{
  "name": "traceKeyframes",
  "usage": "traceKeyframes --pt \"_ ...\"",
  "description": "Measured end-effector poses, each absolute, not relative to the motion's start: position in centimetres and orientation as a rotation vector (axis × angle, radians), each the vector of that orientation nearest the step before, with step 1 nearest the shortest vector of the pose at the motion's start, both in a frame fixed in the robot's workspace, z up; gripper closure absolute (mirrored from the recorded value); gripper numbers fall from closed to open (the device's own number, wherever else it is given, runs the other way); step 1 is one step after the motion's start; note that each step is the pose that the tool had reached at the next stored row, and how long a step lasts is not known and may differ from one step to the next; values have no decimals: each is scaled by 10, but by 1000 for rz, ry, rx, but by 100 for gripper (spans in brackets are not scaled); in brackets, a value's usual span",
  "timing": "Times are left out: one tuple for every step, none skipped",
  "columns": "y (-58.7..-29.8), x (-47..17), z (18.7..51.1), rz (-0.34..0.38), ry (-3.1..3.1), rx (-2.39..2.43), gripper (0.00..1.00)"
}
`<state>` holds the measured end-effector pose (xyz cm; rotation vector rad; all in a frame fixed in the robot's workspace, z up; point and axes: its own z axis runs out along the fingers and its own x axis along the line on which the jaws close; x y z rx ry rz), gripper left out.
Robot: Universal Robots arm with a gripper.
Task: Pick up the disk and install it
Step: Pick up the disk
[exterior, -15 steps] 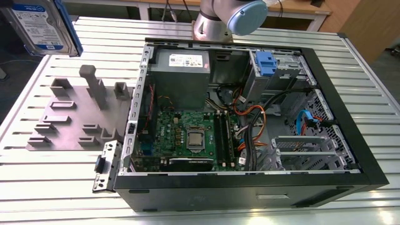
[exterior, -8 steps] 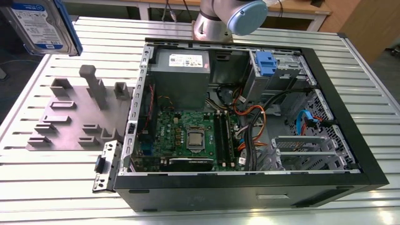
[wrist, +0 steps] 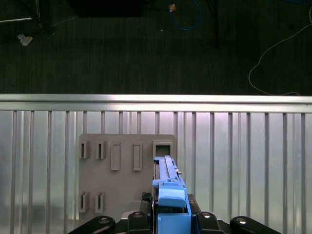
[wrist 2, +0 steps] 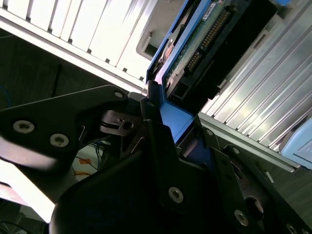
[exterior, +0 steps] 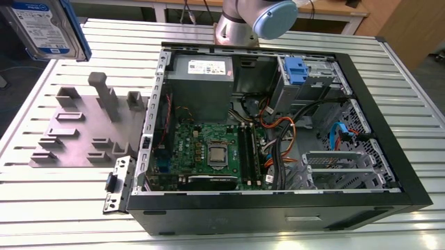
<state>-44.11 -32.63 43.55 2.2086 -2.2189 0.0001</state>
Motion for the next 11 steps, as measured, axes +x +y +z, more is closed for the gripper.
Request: traceKeyframes --pt "-326 -441 436 0 -2219 2209 64" --pt "-326 -441 436 0 -2219 2209 64" --pt "-326 -441 436 0 -2219 2209 64" --pt "-326 -441 437 0 -2219 2209 64" --pt "-326 -441 437 0 -2219 2209 64" --pt "-326 -441 437 0 -2219 2209 64" --pt "-326 -441 437 0 -2219 2209 64" --pt "-326 -441 438 0 -2219 2209 64" --pt "-326 -441 438 0 -2219 2209 64" --pt "-326 -441 438 0 -2219 2209 64" --pt "-326 -441 439 0 -2219 2209 64"
